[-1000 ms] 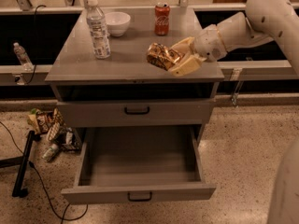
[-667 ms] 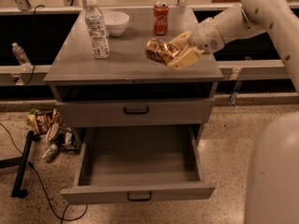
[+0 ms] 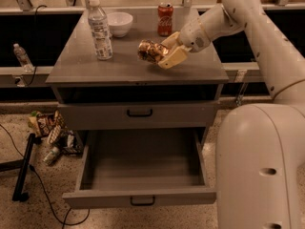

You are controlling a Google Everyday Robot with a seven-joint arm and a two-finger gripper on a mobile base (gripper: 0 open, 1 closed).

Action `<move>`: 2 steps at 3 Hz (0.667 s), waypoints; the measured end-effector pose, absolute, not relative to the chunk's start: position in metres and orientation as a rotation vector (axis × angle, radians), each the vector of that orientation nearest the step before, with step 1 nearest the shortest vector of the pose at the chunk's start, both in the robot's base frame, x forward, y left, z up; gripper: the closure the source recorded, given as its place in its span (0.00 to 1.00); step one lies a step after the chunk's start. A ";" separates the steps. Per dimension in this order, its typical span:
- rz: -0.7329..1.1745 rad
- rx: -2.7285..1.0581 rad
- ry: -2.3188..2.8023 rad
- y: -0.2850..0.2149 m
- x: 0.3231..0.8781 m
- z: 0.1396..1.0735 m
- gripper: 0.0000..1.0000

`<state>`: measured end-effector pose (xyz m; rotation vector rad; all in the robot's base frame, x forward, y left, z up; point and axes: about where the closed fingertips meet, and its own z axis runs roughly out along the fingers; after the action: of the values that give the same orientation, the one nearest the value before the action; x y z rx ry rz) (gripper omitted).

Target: Pick orange can from middle drawer and place on counter

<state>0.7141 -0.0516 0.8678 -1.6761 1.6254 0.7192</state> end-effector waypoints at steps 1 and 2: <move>0.715 -1.650 1.648 -0.045 0.730 0.857 0.36; 0.709 -1.635 1.654 -0.042 0.740 0.853 0.12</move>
Offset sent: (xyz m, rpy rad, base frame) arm 0.0398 0.0029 -0.0117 0.0067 -0.0009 -0.0597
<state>0.7396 -0.0423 0.8532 -1.6348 1.6540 0.7090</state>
